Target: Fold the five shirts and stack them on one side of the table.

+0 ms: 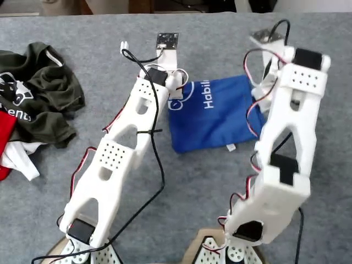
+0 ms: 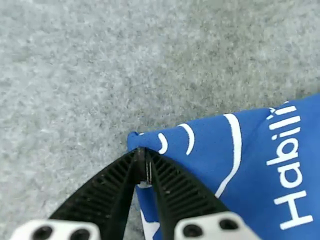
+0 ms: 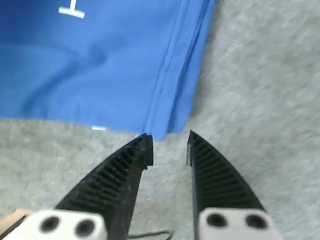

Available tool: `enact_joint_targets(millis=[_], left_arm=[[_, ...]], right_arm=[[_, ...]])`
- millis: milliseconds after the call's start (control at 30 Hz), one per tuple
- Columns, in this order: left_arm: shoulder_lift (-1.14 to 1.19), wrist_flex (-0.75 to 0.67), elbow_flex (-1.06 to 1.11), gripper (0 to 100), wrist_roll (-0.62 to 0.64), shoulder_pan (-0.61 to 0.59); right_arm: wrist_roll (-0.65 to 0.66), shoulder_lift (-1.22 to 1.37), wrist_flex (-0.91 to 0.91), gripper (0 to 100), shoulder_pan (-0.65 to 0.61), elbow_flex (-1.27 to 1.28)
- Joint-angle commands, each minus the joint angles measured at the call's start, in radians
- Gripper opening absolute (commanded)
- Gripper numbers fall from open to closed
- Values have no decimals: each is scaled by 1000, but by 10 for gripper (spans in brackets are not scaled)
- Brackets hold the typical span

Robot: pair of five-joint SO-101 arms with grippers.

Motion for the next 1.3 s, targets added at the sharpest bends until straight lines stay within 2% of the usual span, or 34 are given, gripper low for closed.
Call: enact_joint_targets(millis=[0, 167, 367, 500, 733, 867, 933, 1167, 1267], left_arm=[[-88, 14, -31, 24, 29, -9], [-186, 129, -158, 70, 69, -8], [-236, 284, -292, 82, 61, -34], [-237, 345, -371, 83, 60, -69], [-236, 423, -391, 83, 6, -92], [-240, 451, -391, 83, 2, -92], [-240, 457, -391, 83, 2, -92], [-243, 491, -394, 82, -12, -92], [-259, 522, -413, 82, -32, -98]], right_arm=[[-17, -151, -114, 154, 4, 274], [-52, -248, -282, 284, -4, 544], [-207, -266, -488, 288, -38, 691], [-311, -209, -548, 289, -64, 690], [-374, -24, -601, 285, -97, 631], [-367, 41, -531, 281, -96, 545], [-367, 61, -523, 246, -96, 529], [-367, 71, -511, 4, -96, 510], [-367, 70, -503, 3, -93, 510]])
